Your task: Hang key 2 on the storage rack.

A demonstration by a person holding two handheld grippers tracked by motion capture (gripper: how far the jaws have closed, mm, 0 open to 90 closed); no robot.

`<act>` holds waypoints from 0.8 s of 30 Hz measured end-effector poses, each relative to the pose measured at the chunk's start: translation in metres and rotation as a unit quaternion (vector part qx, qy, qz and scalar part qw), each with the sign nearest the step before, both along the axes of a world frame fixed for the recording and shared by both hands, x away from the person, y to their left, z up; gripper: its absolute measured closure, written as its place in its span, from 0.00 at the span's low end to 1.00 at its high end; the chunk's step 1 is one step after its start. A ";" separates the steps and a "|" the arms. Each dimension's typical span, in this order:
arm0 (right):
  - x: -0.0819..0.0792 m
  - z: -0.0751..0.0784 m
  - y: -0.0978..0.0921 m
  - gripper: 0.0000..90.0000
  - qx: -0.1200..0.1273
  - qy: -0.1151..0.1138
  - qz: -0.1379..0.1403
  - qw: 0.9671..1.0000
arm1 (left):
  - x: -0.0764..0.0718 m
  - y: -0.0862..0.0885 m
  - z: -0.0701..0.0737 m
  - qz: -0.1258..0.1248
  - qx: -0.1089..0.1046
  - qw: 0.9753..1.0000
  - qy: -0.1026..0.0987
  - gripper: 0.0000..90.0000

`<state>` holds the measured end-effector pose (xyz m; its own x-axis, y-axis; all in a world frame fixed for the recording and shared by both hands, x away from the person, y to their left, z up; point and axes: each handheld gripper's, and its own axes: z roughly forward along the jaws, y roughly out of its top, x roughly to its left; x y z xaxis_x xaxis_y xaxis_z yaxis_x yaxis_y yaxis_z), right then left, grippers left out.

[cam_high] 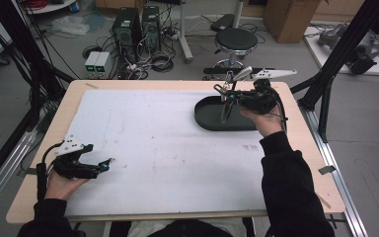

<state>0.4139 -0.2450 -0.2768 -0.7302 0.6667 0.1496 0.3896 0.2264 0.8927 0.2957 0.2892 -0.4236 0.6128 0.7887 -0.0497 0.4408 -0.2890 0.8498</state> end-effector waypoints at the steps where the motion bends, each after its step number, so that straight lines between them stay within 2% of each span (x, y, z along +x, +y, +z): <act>1: 0.002 0.001 0.001 0.95 0.000 -0.004 0.000 1.000 | 0.000 0.000 0.000 0.000 0.000 1.000 0.000 0.11; 8: 0.020 -0.001 0.008 0.95 0.023 0.005 -0.016 1.000 | 0.000 0.000 0.000 0.000 0.001 1.000 0.000 0.11; 11: 0.029 -0.003 0.011 0.95 0.021 0.009 -0.025 0.999 | 0.001 0.001 0.000 -0.001 0.001 1.000 0.000 0.11; 13: 0.033 -0.003 0.012 0.95 0.021 0.002 -0.029 0.999 | 0.001 0.001 0.000 0.001 0.001 1.000 0.000 0.11; 15: 0.038 -0.004 0.012 0.95 0.032 -0.008 -0.037 0.999 | 0.001 0.001 0.000 0.000 0.001 1.000 -0.001 0.11; 17: 0.043 -0.007 0.012 0.95 0.038 -0.006 -0.052 0.998 | 0.001 0.001 0.000 0.000 0.001 1.000 -0.001 0.11; 21: 0.053 -0.015 0.014 0.95 0.024 0.002 -0.071 0.997 | 0.000 0.002 0.000 0.000 -0.001 1.000 -0.001 0.11; 24: 0.056 -0.020 0.015 0.95 0.022 0.006 -0.072 0.997 | 0.001 0.003 0.000 0.001 0.000 1.000 0.000 0.11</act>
